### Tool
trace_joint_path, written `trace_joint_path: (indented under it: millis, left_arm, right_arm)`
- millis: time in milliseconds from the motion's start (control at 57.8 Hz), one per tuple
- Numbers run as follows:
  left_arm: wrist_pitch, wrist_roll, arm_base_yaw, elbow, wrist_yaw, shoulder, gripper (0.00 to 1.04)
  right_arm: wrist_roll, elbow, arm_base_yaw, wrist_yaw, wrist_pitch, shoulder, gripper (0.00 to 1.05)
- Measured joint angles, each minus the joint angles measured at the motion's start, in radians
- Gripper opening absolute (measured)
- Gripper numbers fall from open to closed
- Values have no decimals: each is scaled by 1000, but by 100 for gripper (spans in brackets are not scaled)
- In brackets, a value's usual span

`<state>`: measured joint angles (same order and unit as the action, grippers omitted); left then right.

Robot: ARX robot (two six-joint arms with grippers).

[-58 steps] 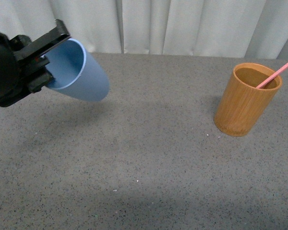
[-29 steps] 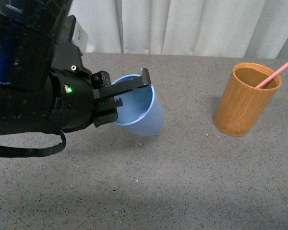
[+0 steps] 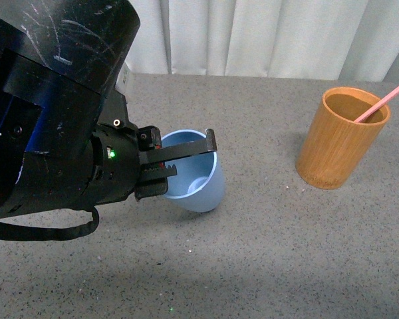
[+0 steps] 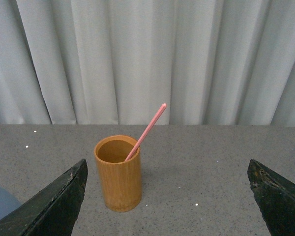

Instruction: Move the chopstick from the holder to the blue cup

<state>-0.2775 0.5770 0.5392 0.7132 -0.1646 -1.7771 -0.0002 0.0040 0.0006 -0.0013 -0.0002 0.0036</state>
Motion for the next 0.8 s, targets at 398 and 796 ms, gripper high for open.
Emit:
trace_joint_path:
  millis: [398,796]
  left_arm:
    - [-9,5,7,10,2,-1,50]
    - [-35,84,-49,8,-28,76,98]
  right_arm:
    - [0,0,0,0,0,0,95]
    - [0,0,0,0,0,0,95]
